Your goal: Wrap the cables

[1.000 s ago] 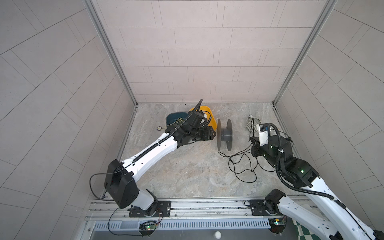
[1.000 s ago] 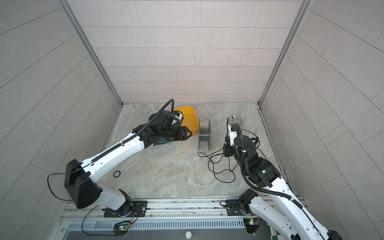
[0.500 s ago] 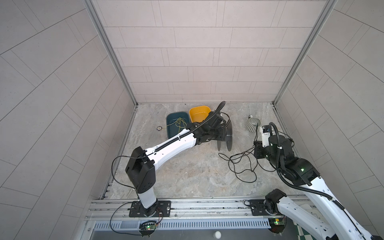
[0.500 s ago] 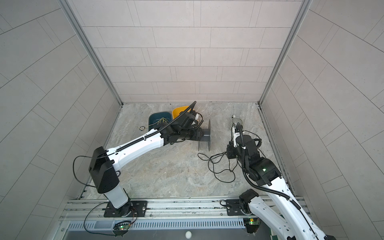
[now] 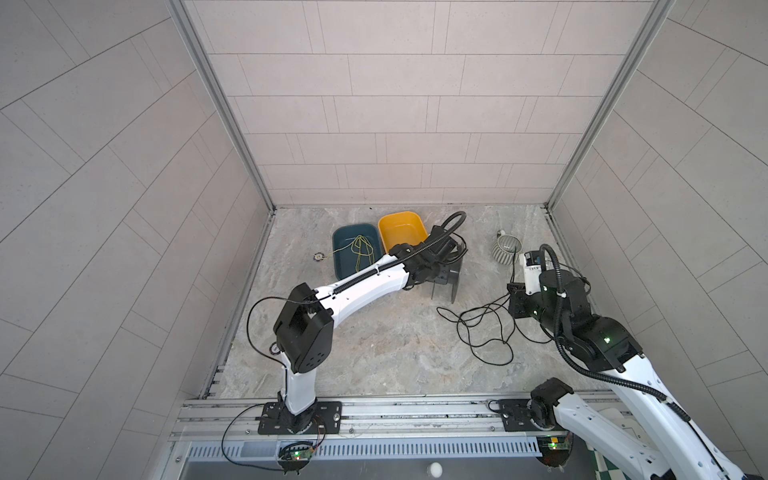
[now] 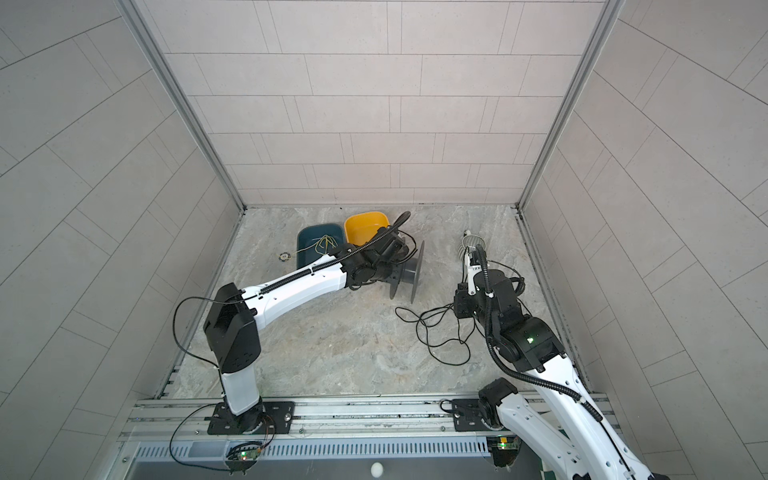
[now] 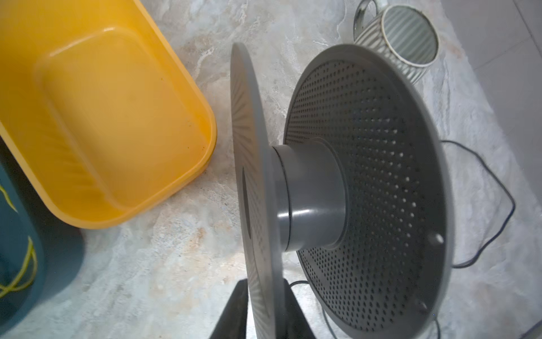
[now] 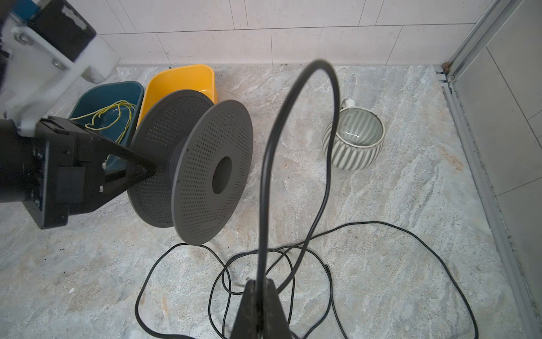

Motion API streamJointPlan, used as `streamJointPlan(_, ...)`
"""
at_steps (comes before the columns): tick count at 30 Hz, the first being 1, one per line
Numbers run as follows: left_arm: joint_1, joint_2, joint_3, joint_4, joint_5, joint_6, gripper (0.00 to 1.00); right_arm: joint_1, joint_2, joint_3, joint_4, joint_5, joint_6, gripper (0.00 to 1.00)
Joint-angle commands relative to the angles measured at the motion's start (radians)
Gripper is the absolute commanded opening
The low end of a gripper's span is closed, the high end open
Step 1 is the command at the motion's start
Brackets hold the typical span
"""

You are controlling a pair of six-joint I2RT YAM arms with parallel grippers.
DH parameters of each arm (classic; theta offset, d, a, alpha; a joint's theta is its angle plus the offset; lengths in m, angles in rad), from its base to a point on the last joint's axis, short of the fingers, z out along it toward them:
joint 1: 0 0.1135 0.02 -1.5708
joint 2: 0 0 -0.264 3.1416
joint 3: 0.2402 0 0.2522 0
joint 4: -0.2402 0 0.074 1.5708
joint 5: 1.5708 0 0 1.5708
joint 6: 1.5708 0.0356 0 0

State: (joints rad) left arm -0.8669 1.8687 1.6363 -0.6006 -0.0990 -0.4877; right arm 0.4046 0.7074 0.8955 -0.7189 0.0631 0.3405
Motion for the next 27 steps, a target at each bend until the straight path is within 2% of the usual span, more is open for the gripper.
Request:
streamJointPlan(1,-0.003,0.004,0.032,-0.024,-0.044,0.041,0.11,-0.004,-0.011,0.014,-0.006,-0.006,-0.007,0.00)
streamJointPlan(4,-0.003,0.003,0.035,-0.038,-0.057,0.058,0.04,-0.004,-0.013,0.014,-0.001,-0.006,-0.012,0.00)
streamJointPlan(11,-0.002,-0.041,0.038,-0.087,-0.124,0.168,0.00,-0.004,-0.009,0.019,0.024,-0.048,-0.035,0.00)
streamJointPlan(14,-0.001,-0.080,0.020,-0.107,-0.163,0.252,0.00,-0.004,-0.014,0.015,0.054,-0.112,-0.047,0.00)
streamJointPlan(17,0.009,-0.130,-0.036,-0.108,-0.179,0.349,0.00,-0.004,-0.005,0.015,0.096,-0.224,-0.058,0.00)
streamJointPlan(22,0.078,-0.211,-0.138,-0.111,-0.059,0.411,0.00,-0.005,0.010,0.001,0.175,-0.332,-0.082,0.00)
streamJointPlan(27,0.120,-0.291,-0.242,-0.107,-0.012,0.514,0.00,-0.004,0.030,-0.015,0.261,-0.411,-0.102,0.00)
